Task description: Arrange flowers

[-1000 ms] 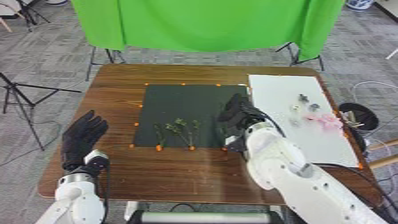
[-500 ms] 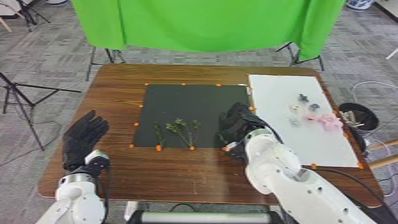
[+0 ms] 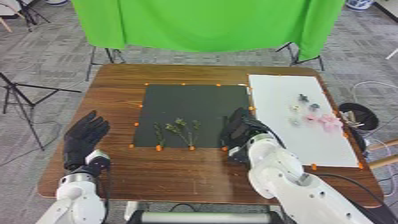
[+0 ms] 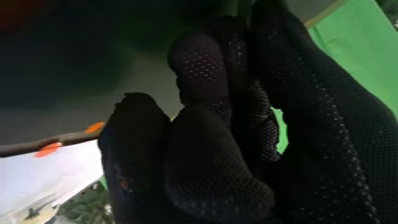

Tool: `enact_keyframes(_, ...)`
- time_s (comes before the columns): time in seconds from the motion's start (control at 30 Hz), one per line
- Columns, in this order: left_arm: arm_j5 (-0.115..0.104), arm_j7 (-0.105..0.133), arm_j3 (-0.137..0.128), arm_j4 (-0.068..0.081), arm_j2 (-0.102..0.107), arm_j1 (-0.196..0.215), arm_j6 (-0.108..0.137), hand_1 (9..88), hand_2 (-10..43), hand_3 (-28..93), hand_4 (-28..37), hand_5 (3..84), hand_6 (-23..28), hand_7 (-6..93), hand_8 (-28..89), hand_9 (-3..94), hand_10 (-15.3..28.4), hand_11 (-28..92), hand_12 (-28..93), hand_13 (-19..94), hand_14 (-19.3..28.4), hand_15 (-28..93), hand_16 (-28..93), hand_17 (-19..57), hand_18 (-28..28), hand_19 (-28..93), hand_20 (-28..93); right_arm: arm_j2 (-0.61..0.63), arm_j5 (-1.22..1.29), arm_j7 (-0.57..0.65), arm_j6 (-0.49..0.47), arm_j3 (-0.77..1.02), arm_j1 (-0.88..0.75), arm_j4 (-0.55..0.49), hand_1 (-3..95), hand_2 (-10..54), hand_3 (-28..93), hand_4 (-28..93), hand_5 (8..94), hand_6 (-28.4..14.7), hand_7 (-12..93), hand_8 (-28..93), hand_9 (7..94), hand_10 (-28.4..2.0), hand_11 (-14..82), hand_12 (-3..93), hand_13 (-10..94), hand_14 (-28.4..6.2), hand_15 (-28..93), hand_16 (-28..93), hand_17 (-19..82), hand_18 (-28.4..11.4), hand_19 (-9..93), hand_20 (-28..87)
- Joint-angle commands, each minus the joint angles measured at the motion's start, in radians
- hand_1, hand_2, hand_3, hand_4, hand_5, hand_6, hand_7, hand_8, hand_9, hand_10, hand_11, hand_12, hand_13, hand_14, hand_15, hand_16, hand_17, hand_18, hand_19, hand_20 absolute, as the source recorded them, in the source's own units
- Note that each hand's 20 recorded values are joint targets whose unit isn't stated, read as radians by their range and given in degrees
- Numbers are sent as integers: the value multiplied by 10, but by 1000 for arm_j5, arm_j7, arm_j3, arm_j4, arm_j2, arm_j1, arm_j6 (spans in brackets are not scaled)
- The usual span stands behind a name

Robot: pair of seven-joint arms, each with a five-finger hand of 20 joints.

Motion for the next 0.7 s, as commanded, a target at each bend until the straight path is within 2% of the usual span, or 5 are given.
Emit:
enact_keyframes(0.03, 7, -7, 7, 2, -4, -6, -13, 339, 47, 708, -180, 507, 52, 162, -80, 496, 148, 235, 97, 441, 167, 240, -25, 213, 152, 243, 257, 8, -10, 0, -3, -2, -1, -1, 508, -94, 600, 89, 770, -65, 420, 173, 905, -132, 499, 252, 937, 4, 731, 167, 780, -92, 932, 524)
enact_keyframes(0.43, -1, 4, 8, 0, -5, 1, -10, 337, 45, 709, -179, 507, 52, 162, -80, 497, 149, 235, 97, 441, 167, 240, -25, 211, 152, 245, 257, 46, 11, -68, -81, -7, 24, 3, 505, -95, 596, 70, 739, -60, 417, 159, 877, -143, 480, 251, 937, -8, 686, 193, 736, -108, 932, 522)
enact_keyframes(0.5, 2, 0, 7, 2, -8, -3, -11, 337, 45, 710, -178, 507, 52, 162, -80, 497, 149, 235, 97, 441, 167, 241, -25, 211, 153, 245, 257, 53, 14, -78, -92, -16, 37, 8, 507, -95, 598, 67, 737, -59, 420, 159, 875, -144, 479, 251, 937, -10, 682, 197, 730, -111, 932, 525)
enact_keyframes(0.67, -1, 5, 7, 0, -9, 1, -10, 336, 43, 711, -177, 507, 52, 162, -80, 497, 149, 234, 97, 441, 166, 240, -26, 211, 153, 246, 256, 73, 19, -106, -113, -43, 67, 15, 516, -95, 609, 48, 734, -58, 426, 154, 870, -142, 477, 251, 937, -13, 671, 210, 722, -115, 932, 529)
enact_keyframes(0.7, 1, 1, 11, 4, -8, -6, -11, 337, 43, 711, -178, 507, 52, 162, -80, 497, 149, 235, 97, 441, 166, 240, -26, 211, 153, 246, 256, 78, 17, -103, -115, -46, 71, 14, 518, -95, 611, 45, 735, -58, 426, 153, 869, -142, 476, 251, 937, -13, 670, 212, 721, -115, 932, 529)
